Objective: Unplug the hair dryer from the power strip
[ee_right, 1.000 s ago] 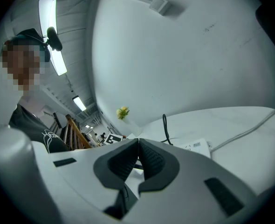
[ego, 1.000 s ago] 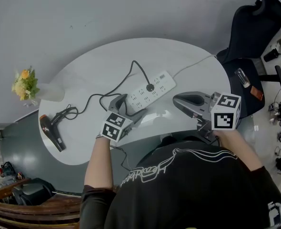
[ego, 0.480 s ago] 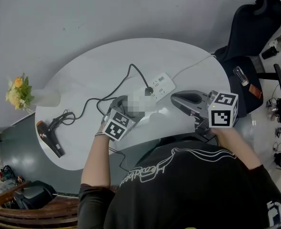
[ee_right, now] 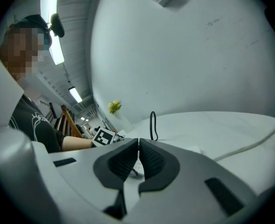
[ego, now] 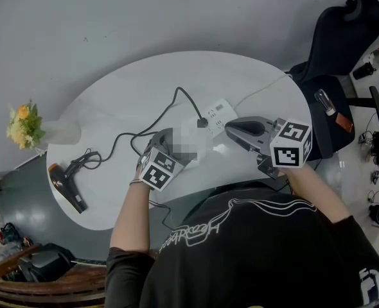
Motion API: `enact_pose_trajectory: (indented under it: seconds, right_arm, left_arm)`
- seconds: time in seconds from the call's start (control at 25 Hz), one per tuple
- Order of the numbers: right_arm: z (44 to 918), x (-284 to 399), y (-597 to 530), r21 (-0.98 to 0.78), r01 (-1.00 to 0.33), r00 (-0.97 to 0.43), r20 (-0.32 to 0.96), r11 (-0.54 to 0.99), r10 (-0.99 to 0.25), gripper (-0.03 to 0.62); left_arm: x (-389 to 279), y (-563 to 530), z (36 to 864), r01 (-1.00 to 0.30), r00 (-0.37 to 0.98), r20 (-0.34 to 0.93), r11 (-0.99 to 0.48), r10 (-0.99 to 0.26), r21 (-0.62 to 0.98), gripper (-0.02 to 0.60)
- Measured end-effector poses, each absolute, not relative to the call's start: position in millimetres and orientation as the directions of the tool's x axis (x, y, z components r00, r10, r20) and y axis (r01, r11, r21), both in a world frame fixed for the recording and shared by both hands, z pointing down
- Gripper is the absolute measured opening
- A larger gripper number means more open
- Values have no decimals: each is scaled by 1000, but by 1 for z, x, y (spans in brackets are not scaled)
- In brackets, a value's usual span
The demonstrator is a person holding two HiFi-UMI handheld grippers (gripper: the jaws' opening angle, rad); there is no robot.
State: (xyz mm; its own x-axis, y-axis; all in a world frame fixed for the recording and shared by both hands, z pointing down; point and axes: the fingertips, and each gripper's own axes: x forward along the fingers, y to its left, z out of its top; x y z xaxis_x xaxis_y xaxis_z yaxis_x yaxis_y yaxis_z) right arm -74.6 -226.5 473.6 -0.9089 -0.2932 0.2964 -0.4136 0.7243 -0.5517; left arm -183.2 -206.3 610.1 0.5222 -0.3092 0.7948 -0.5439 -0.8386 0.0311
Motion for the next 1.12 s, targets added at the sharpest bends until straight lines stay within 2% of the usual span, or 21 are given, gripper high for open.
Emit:
enact_pose_trajectory:
  seconds: [0.36,0.6,0.68,0.72,0.92,1.12]
  right_arm:
    - [516,-99,-231,-373,-388,-883,412,843,-224,0]
    - [540,-112,-244,-258,-375,-853,473,890,-222,8]
    - [546,-118,-247,-235,-368,-848,482,900,-221,96]
    - [548,-121,-248,-218,-365,-844,487,905,-223,104]
    - [559,-134,-255,-175,-361,-831,506,916,-231,88]
    - [563,-140,-258,-90,-375,-801,532,923,-274,40]
  left_arm:
    - [-183,-206,610,-547,528,787,-836,-318,29,403]
    - [-183,-207,609,-550,526,788,-834,-321,28,403]
    - [-183,-207,610,-552,522,791,-833,-320,27,403]
    - [-183,-207,610,-553,520,793,-833,-319,28,403]
    - [-182,-208,611,-557,520,792,-830,-320,30,405]
    - [-182,-208,612,-560,525,786,-828,-325,31,407]
